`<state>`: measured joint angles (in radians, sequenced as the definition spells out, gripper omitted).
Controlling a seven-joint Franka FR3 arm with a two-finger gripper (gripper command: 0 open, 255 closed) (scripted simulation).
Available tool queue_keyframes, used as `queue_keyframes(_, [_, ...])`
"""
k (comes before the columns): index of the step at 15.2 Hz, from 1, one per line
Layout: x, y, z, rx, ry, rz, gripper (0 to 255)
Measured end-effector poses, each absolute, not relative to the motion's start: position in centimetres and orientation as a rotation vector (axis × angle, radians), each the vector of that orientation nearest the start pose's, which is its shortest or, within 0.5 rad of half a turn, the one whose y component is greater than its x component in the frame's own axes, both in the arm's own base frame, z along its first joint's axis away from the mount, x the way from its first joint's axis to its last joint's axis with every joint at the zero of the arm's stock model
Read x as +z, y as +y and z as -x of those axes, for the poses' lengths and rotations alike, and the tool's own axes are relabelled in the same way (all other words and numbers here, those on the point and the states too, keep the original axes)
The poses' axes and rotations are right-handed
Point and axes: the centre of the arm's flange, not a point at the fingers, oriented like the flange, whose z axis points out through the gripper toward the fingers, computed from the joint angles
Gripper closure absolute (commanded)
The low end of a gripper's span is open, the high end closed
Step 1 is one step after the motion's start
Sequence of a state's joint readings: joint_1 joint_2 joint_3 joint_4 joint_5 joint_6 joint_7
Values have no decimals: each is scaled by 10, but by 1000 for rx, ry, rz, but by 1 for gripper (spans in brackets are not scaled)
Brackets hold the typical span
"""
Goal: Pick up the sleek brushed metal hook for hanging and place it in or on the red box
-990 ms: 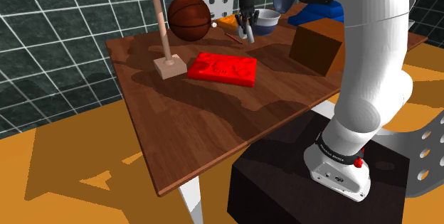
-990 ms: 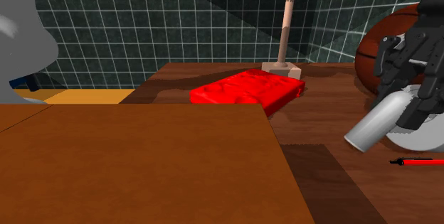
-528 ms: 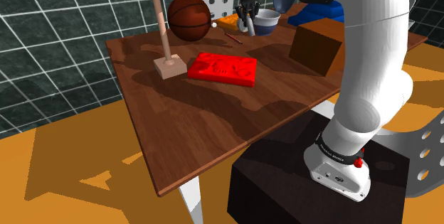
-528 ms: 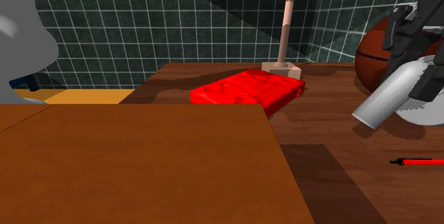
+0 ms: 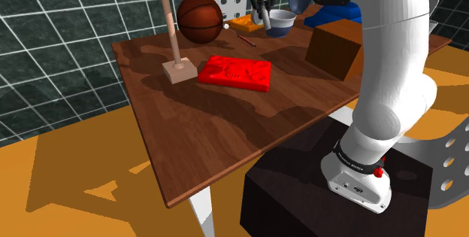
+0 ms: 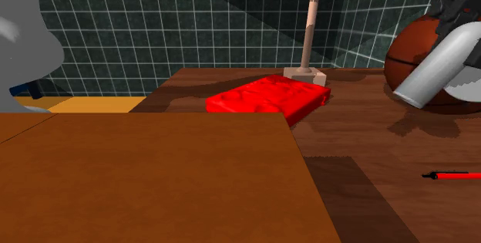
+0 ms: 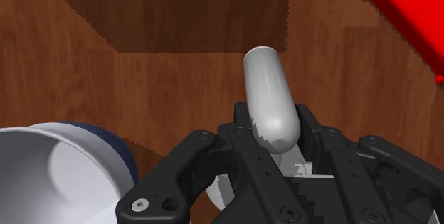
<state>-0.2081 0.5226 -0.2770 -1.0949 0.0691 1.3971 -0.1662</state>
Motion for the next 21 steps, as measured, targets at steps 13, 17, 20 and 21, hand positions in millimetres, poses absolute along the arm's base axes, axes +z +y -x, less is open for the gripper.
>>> queue_keyframes(13, [536,-125,-584,337,454,3092,255])
queue_keyframes(17, [537,-74,-572,337,453,3092,255])
queue_keyframes(20, [540,-34,-559,337,453,3093,255])
queue_keyframes(21, [542,-21,-555,337,453,3093,255])
